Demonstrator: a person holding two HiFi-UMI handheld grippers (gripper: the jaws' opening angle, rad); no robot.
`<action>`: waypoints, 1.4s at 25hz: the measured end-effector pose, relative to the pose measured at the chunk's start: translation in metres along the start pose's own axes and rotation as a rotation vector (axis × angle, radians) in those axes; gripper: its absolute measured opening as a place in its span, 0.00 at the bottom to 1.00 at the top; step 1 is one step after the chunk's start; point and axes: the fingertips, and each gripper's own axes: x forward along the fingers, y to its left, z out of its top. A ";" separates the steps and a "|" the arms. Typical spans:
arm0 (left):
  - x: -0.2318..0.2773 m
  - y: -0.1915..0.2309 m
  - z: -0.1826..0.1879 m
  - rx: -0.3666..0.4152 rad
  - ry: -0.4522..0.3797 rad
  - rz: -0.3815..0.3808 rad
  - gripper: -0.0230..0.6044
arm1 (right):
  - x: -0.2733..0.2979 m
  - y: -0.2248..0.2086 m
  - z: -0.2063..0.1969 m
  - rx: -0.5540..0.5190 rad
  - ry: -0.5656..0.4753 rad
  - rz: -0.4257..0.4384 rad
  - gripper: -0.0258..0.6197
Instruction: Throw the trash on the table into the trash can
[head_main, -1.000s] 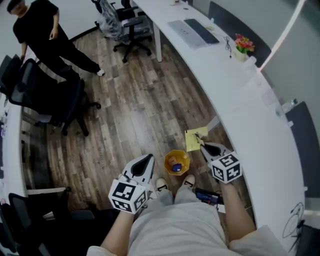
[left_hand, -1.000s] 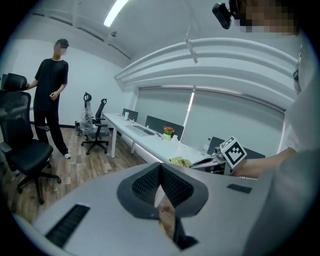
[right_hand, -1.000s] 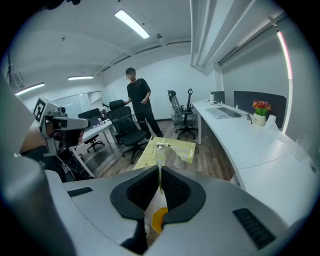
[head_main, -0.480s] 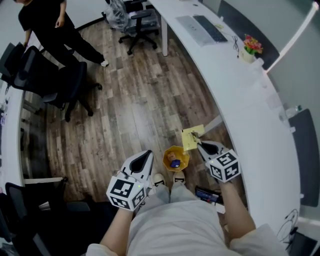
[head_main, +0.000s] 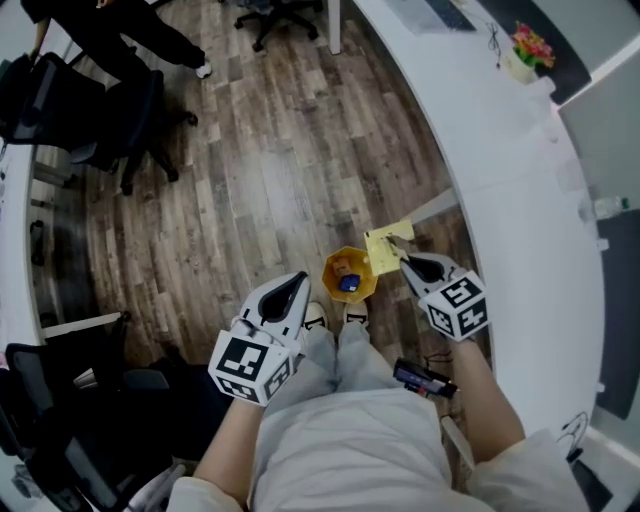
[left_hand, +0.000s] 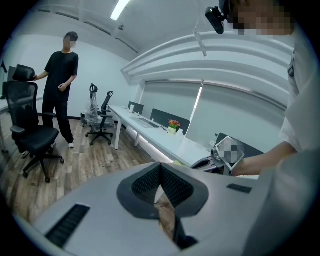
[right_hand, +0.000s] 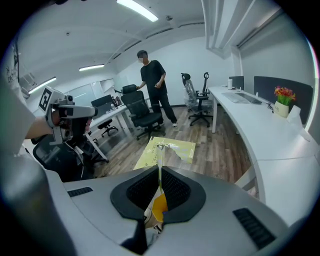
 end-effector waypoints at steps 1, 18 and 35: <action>0.005 0.002 -0.004 -0.003 0.009 0.001 0.04 | 0.005 -0.004 -0.006 0.002 0.011 0.005 0.11; 0.075 0.044 -0.140 -0.070 0.174 0.021 0.04 | 0.159 -0.029 -0.188 0.013 0.199 0.099 0.11; 0.128 0.098 -0.295 -0.125 0.209 0.049 0.04 | 0.312 -0.038 -0.364 0.044 0.360 0.121 0.11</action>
